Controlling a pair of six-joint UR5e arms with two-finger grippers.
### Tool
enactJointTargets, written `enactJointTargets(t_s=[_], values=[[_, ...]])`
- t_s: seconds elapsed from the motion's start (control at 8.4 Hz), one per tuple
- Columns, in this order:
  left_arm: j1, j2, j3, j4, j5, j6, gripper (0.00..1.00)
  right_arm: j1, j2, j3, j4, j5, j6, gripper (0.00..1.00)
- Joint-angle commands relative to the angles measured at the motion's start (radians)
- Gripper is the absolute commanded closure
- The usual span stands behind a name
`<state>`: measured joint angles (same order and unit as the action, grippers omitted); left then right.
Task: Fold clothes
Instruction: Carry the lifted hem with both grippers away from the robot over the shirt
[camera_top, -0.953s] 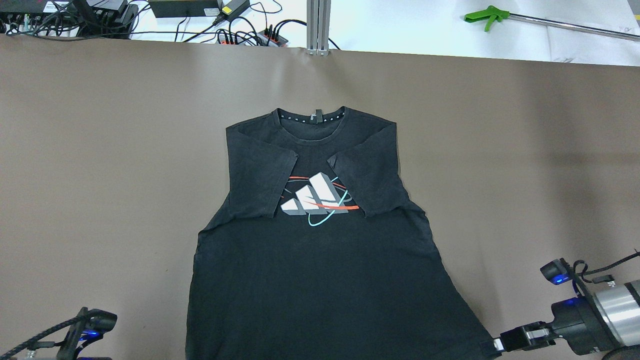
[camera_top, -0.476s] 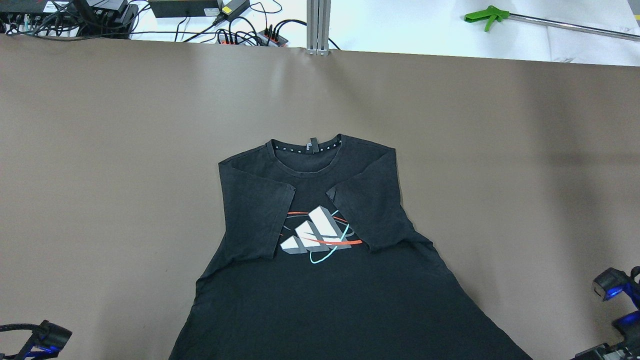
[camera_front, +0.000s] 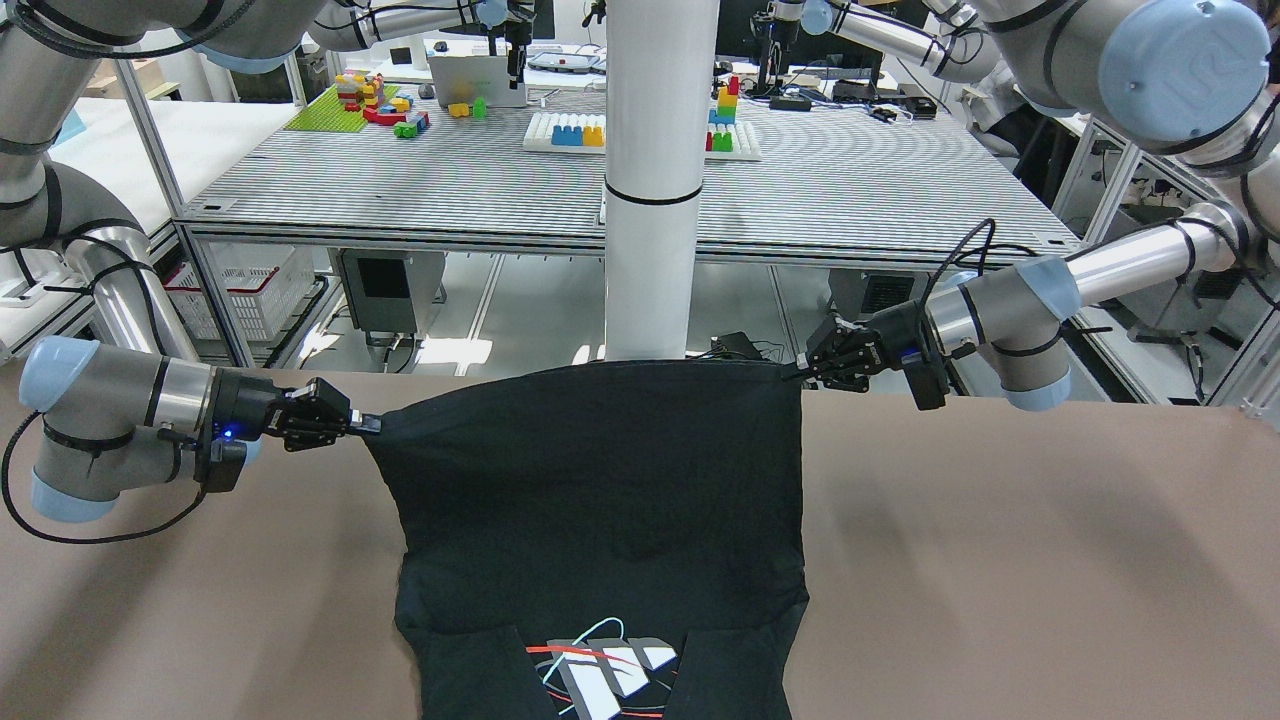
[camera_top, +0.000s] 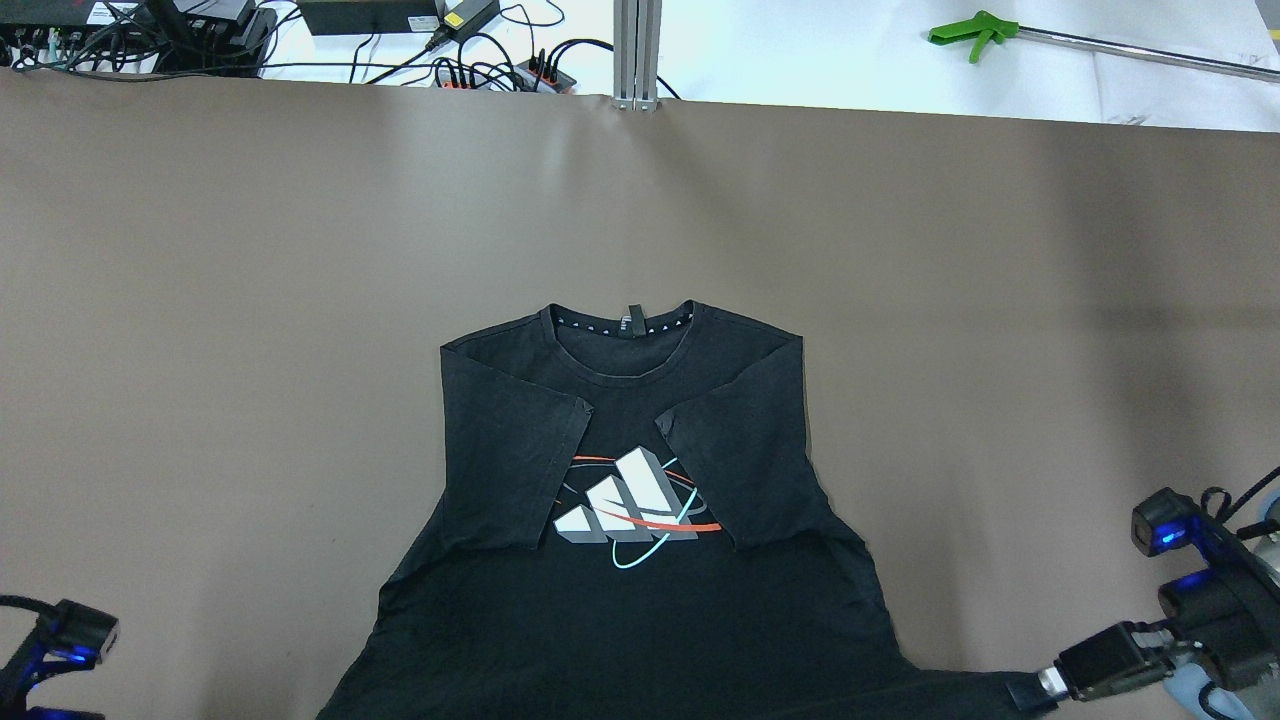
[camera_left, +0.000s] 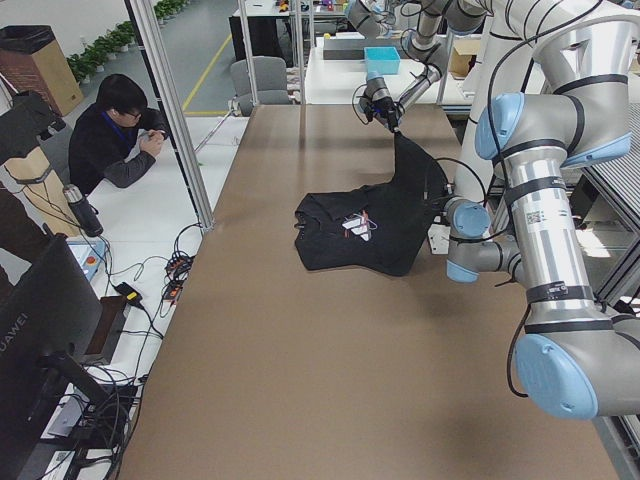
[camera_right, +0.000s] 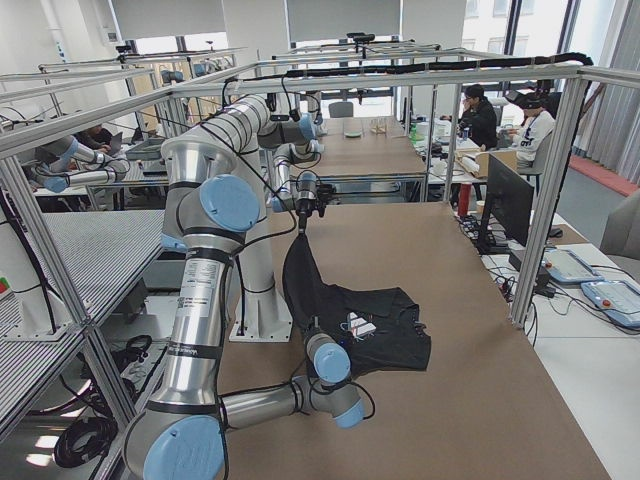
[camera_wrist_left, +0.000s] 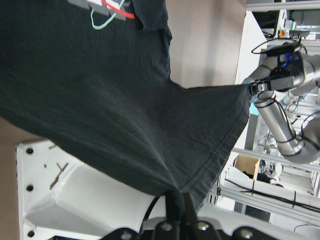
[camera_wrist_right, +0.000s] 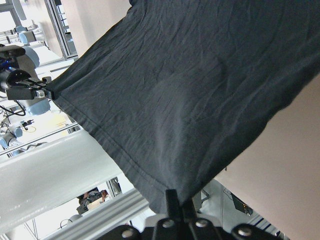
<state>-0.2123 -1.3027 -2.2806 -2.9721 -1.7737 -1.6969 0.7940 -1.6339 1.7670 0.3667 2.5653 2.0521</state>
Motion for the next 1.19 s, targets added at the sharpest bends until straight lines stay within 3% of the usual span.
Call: enactJointTargets(t_s=[0.0, 0.48, 0.71, 1.07], values=[[-0.18, -0.022, 0.024, 0.039, -0.055, -0.009, 1.0, 0.106, 0.087, -0.05, -0.087, -0.027, -0.049, 1.0], [-0.493, -0.313, 0.252, 0.172, -0.216, -0.06, 1.0, 0.154, 0.192, -0.05, -0.346, -0.08, -0.18, 1.0], [-0.556, -0.401, 0.382, 0.18, -0.214, -0.058, 1.0, 0.151, 0.223, -0.052, -0.455, -0.132, -0.254, 1.0], [-0.59, -0.47, 0.54, 0.177, -0.196, -0.04, 1.0, 0.143, 0.242, -0.089, -0.564, -0.281, -0.377, 1.0]])
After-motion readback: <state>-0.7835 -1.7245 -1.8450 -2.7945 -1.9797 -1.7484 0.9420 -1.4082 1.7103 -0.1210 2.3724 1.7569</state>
